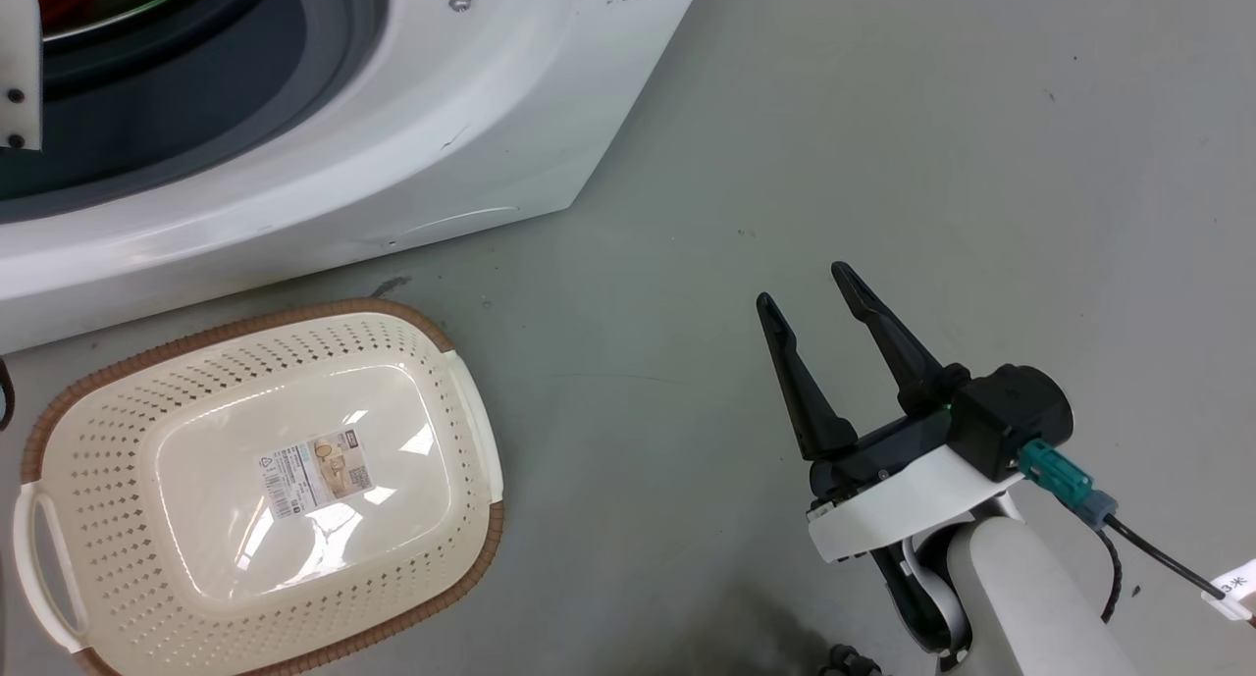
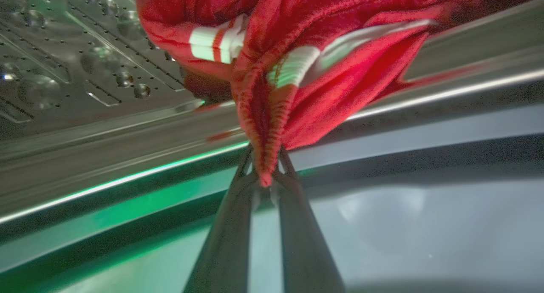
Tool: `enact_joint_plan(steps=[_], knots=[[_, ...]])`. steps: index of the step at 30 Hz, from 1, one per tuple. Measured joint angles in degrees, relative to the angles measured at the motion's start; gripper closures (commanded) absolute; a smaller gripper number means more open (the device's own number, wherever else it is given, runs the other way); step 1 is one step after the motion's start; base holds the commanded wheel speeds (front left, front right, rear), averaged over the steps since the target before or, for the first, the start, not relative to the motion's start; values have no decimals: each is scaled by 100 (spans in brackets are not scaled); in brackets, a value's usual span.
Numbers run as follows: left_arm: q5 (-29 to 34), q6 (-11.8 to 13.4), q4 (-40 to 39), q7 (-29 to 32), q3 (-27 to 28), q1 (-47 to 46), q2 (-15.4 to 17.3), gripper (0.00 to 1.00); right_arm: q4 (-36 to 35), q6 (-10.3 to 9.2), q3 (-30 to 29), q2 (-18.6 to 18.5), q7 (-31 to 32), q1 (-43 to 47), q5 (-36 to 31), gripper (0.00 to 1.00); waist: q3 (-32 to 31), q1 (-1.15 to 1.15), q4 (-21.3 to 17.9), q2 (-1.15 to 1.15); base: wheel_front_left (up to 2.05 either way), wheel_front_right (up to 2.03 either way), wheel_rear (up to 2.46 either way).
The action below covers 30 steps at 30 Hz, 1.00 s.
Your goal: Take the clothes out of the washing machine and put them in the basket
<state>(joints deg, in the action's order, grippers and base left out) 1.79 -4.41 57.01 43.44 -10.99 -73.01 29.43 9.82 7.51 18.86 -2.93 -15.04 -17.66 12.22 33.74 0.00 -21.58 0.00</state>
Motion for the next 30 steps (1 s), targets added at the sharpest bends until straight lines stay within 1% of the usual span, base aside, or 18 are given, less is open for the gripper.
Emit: enact_joint_plan(steps=[3,6,10,12,15,21,22,23,27,30], knots=[[-12,176,-298,-236,15,198,13,100,31,0,-9,0,-1,-1,2,0,-39,0,18,0,0,0,0],[-47,294,-642,-648,16,393,20,100,70,0,-7,0,-1,-1,-7,0,-133,0,52,0,0,0,0],[-119,427,-984,-1341,40,666,-9,100,127,0,-11,0,-1,3,-36,0,-321,0,120,0,0,0,0],[-180,522,-1072,-1716,74,857,-80,100,166,0,-24,0,-1,16,-70,0,-447,0,160,0,0,0,0],[-360,654,-1102,-2337,179,1204,-230,100,219,0,-68,1,-1,79,-114,0,-673,0,231,0,0,0,0],[-766,705,-1042,-3551,359,1891,-633,100,352,0,-261,2,-1,387,-321,0,-1250,0,412,0,0,0,0],[-847,745,-1028,-3802,407,2007,-705,100,369,0,-311,2,-1,443,-354,0,-1356,0,450,0,0,0,0],[-1026,745,-988,-4364,479,2350,-896,100,402,0,-458,3,-1,627,-444,0,-1676,-1,568,0,0,0,0],[-1216,745,-1045,-5026,541,2750,-1212,100,411,0,-713,2,25,868,-572,0,-2072,-1,756,0,0,0,0],[-1359,744,-1190,-5406,588,3003,-1405,100,330,-1,-916,2,91,1000,-692,0,-2320,-2,923,0,0,0,0]])
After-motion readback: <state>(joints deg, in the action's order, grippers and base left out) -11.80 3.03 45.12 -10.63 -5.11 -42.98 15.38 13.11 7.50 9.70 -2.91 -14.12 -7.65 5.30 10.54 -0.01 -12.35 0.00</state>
